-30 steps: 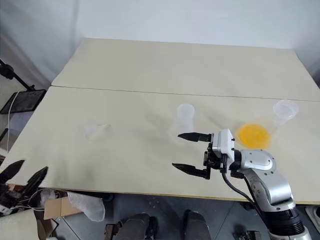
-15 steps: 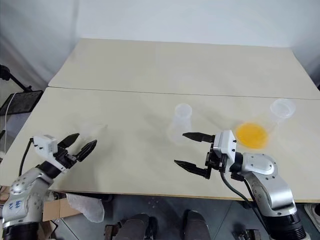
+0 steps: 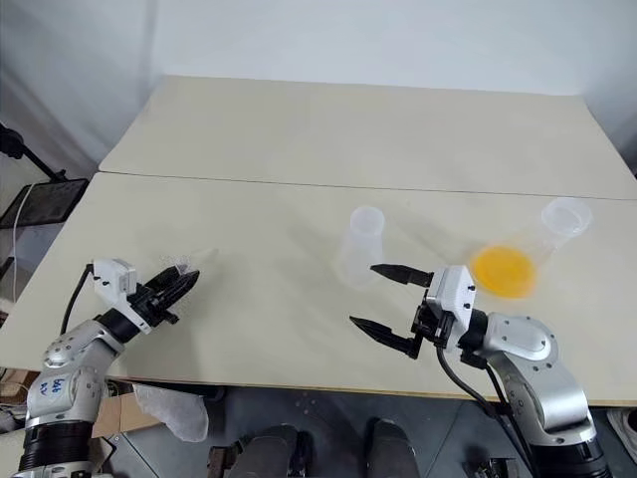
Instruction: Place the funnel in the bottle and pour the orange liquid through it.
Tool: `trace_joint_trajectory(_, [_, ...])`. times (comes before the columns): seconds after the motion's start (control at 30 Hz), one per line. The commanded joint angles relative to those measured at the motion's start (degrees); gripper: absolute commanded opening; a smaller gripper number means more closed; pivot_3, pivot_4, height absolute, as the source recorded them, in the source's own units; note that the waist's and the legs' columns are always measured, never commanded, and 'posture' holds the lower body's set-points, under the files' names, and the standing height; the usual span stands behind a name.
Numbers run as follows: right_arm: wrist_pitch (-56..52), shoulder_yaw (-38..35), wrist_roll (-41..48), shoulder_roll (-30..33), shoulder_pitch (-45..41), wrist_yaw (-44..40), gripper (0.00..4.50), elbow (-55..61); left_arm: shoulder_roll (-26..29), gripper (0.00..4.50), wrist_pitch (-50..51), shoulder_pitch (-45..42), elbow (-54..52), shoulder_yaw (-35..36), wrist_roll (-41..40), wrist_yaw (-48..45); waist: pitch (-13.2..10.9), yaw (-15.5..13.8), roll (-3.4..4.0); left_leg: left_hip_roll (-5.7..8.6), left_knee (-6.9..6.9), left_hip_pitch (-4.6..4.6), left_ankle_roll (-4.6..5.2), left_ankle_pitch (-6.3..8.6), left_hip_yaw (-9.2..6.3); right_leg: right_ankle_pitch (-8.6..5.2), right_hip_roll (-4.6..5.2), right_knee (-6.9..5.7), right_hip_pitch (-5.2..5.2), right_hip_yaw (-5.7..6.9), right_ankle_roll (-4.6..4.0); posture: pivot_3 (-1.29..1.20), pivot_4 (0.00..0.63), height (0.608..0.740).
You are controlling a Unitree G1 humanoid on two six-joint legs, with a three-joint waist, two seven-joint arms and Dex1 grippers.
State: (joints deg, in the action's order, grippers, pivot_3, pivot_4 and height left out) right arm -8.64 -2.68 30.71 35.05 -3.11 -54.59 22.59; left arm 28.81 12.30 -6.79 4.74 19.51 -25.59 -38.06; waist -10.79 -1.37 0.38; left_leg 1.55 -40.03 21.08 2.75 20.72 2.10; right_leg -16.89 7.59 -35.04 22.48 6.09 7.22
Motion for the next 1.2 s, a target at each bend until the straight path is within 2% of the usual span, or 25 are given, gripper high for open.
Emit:
trace_joint_trajectory(0.03, [1.8,-1.6,-0.2,-0.3,0.6,0.6,4.5,2.6,1.3,0.07,0.5,-0.4,-2.5,-0.3,-0.4,-1.0,0.0,0.0,0.02,0.0,0.0,-0.01,0.0,0.0,0.0,0.0,0.02,0.0,0.0,-0.01,0.0,0.0,0.15,0.74])
trace_joint_trajectory(0.23, [2.9,-2.6,-0.9,0.0,2.2,1.9,4.5,3.1,5.4,0.03,-0.1,-4.8,-6.2,-2.6,-0.2,-5.8,0.0,-0.1,0.01,0.02,0.0,0.02,0.01,0.0,-0.03,0.0,0.0,0.01,-0.01,-0.01,0.0,0.0,0.15,0.74])
trace_joint_trajectory(0.37, [2.7,-5.1,-1.2,0.1,4.9,3.8,4.5,4.2,10.6,0.03,2.5,-15.8,-9.7,-7.9,-3.3,-15.9,0.0,-0.2,0.01,0.04,-0.04,0.08,0.01,-0.01,-0.07,0.0,-0.04,0.01,-0.02,0.01,0.0,0.0,0.15,0.74])
trace_joint_trajectory(0.5, [2.6,-8.5,-0.8,-0.1,8.5,5.6,4.5,5.4,13.3,0.03,1.9,-31.5,-4.5,-15.9,-0.9,-27.0,0.0,-0.1,0.01,0.2,-0.02,0.05,0.05,-0.03,0.0,0.01,-0.08,-0.05,-0.02,0.15,0.03,0.0,0.15,0.74])
trace_joint_trajectory(0.57, [2.9,-9.6,-1.0,-0.1,10.2,6.0,4.5,5.7,12.2,0.03,-0.8,-39.4,0.8,-19.7,2.1,-30.5,0.0,-0.1,0.03,0.23,-0.01,0.03,0.08,-0.05,0.06,0.04,-0.13,-0.04,-0.02,0.29,0.08,0.0,0.15,0.74])
trace_joint_trajectory(0.67, [3.5,-10.3,-1.5,-0.6,11.9,6.9,4.5,6.1,7.7,0.03,-5.4,-50.1,10.4,-23.3,5.4,-32.6,0.0,-0.1,0.02,0.22,-0.02,0.06,0.16,-0.09,0.16,0.05,-0.19,0.02,-0.02,0.32,0.1,0.0,0.15,0.74])
trace_joint_trajectory(0.83, [4.3,-9.7,-2.5,-1.8,12.9,8.5,4.5,7.0,1.1,0.03,-13.6,-60.1,21.5,-27.9,11.1,-35.6,0.0,-0.1,0.0,0.19,-0.02,0.07,0.18,-0.11,0.26,0.04,-0.22,0.0,0.0,0.31,0.11,0.0,0.15,0.74])
trace_joint_trajectory(0.97, [4.7,-9.3,-3.3,-3.2,13.6,10.0,4.5,8.0,-1.9,0.03,-17.8,-63.7,26.5,-29.5,13.7,-37.3,0.0,-0.1,-0.01,0.23,-0.03,0.12,0.22,-0.13,0.25,0.07,-0.16,0.05,0.01,0.31,0.16,0.0,0.15,0.74])
trace_joint_trajectory(1.2, [5.5,-8.8,-4.5,-4.8,15.1,11.6,4.5,9.0,-3.6,0.03,-22.2,-65.7,30.7,-30.7,16.2,-40.0,0.0,-0.1,-0.02,0.22,-0.03,0.14,0.24,-0.14,0.23,0.07,-0.16,0.04,0.03,0.31,0.16,0.0,0.15,0.74])
